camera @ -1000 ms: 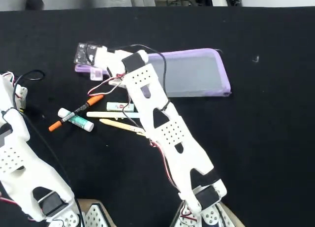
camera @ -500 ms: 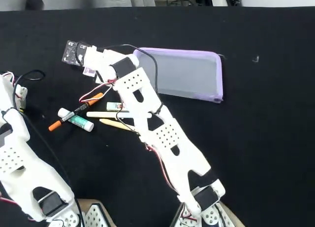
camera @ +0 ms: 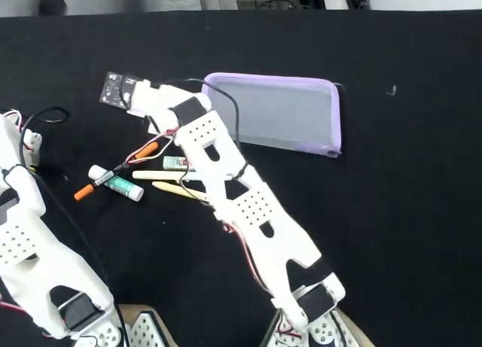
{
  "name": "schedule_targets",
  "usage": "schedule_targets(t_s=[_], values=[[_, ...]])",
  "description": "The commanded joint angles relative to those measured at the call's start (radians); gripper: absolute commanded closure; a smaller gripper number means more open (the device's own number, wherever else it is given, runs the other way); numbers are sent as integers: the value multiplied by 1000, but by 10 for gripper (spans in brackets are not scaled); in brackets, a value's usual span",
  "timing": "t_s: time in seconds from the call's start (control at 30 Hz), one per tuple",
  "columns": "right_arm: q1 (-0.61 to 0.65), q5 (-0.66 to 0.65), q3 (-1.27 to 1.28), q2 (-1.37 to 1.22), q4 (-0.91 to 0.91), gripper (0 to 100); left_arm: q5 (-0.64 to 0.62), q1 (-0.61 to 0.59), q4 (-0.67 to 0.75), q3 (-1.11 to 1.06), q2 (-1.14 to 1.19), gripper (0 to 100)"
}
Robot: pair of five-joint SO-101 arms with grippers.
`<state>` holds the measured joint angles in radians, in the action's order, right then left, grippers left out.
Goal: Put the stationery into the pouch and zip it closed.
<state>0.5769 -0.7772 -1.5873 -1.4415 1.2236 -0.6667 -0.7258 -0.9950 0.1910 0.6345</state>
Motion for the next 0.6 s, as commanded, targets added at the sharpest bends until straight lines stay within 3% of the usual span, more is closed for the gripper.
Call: schedule_targets(t_s=[0.0, 0.3, 0.5, 0.57], values=[[-61, 8, 56, 15, -40, 786, -9, -41, 12, 33, 37, 970], [-84, -9, 110, 15, -25, 789, -9, -41, 12, 33, 38, 970], [-58, -83, 105, 35, 91, 966, -9, -41, 12, 33, 38, 970], [-57, -83, 91, 41, 101, 981, -9, -41, 12, 33, 38, 970]])
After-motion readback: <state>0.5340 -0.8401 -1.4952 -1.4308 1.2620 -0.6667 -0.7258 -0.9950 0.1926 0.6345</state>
